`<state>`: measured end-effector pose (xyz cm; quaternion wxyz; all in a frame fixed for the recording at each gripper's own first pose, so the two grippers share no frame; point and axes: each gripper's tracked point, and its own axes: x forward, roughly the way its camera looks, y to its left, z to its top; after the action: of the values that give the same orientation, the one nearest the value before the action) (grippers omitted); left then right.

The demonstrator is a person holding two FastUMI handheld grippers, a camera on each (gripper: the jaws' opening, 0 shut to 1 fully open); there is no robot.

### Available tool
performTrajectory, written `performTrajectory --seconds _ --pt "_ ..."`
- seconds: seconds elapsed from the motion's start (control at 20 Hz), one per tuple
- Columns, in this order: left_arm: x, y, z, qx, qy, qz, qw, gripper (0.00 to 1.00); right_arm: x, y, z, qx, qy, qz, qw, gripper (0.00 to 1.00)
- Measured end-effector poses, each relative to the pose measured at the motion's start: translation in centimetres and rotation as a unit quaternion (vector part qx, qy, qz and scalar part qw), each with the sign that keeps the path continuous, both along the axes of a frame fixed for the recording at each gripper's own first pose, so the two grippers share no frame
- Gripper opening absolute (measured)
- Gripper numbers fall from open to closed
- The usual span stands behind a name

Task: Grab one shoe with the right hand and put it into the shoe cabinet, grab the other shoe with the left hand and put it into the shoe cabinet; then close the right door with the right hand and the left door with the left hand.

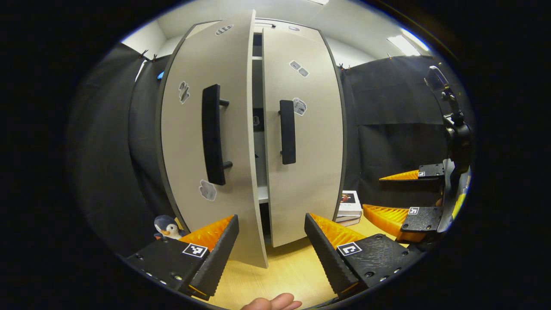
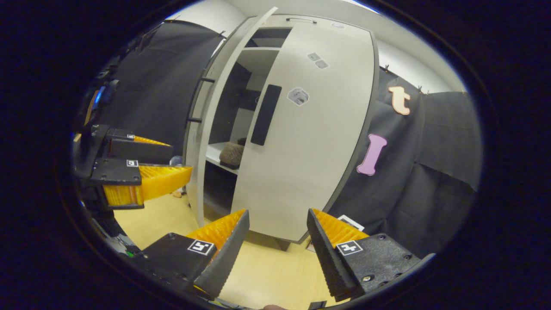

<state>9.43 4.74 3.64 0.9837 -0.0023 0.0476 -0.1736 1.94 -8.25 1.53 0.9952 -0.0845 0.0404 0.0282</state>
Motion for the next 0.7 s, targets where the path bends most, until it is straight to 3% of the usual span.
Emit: performTrajectory --seconds 0.2,0.35,0.4,0.6,0.7 --pt "-0.5 2.2 1.0 -0.014 -0.027 0.048 0.998 0.94 -1.7 1.5 2.0 0.068 -0.045 -0.041 0.996 0.89" --pt "-1.1 4.0 2.9 0.000 -0.087 0.077 0.993 0.94 -3.0 1.7 3.7 0.165 -0.091 -0.077 0.979 0.95" --pt "-1.2 4.2 3.3 0.002 -0.099 0.085 0.991 0.93 -3.1 1.7 3.3 0.174 -0.085 -0.085 0.977 0.99" --pt "-1.7 3.0 2.9 -0.017 -0.095 0.071 0.993 0.96 -3.0 1.5 2.8 0.162 -0.077 -0.085 0.980 1.00" --pt "-1.8 3.5 2.8 -0.020 -0.088 0.090 0.992 0.96 -2.8 0.5 2.7 0.148 -0.077 -0.098 0.981 1.00"
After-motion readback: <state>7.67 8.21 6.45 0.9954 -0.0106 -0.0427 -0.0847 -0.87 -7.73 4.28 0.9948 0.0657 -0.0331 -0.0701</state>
